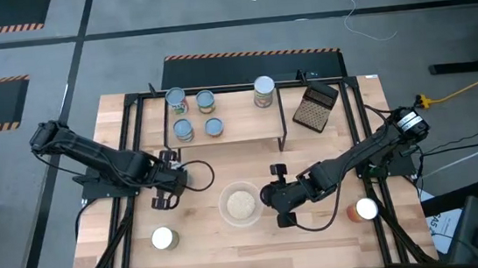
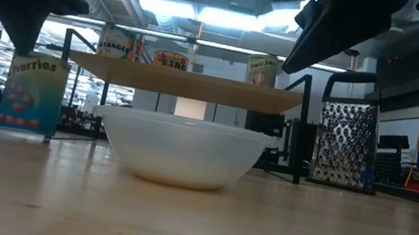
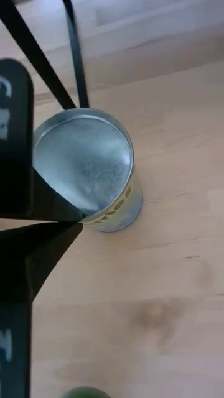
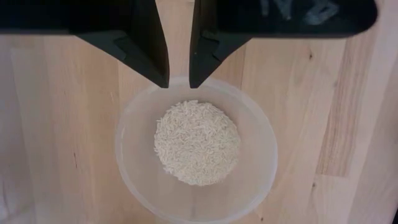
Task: Pick and place cans onto a shelf
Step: Put the canned cherries on the shelf
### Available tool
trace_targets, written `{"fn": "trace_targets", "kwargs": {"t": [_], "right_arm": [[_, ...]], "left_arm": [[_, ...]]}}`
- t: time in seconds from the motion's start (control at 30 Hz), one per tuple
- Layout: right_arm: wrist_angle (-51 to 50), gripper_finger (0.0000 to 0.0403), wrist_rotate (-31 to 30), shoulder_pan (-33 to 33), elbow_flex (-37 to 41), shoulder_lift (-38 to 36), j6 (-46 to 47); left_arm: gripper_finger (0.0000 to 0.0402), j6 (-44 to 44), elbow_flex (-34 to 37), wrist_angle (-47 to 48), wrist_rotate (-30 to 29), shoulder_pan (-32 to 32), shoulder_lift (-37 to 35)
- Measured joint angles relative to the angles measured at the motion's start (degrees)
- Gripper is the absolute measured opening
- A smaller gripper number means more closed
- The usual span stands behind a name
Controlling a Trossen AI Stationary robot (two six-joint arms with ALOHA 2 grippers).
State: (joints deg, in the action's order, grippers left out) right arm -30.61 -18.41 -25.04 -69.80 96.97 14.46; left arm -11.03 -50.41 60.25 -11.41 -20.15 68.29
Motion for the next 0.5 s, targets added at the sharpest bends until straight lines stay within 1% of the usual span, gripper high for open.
{"fn": "trace_targets", "kwargs": {"t": [0.23, 0.5], "right_arm": [[0.0, 0.0067, 0.0, 0.0, 0.0, 0.0, -2.3], [0.2, 0.0067, 0.0, 0.1, 0.0, 0.0, -5.8]], "left_arm": [[0.0001, -0.8, -5.2, 0.1, -0.5, 0.0, 0.0], [0.0001, -0.8, -15.4, 0.1, -0.7, 0.0, -0.1]]}}
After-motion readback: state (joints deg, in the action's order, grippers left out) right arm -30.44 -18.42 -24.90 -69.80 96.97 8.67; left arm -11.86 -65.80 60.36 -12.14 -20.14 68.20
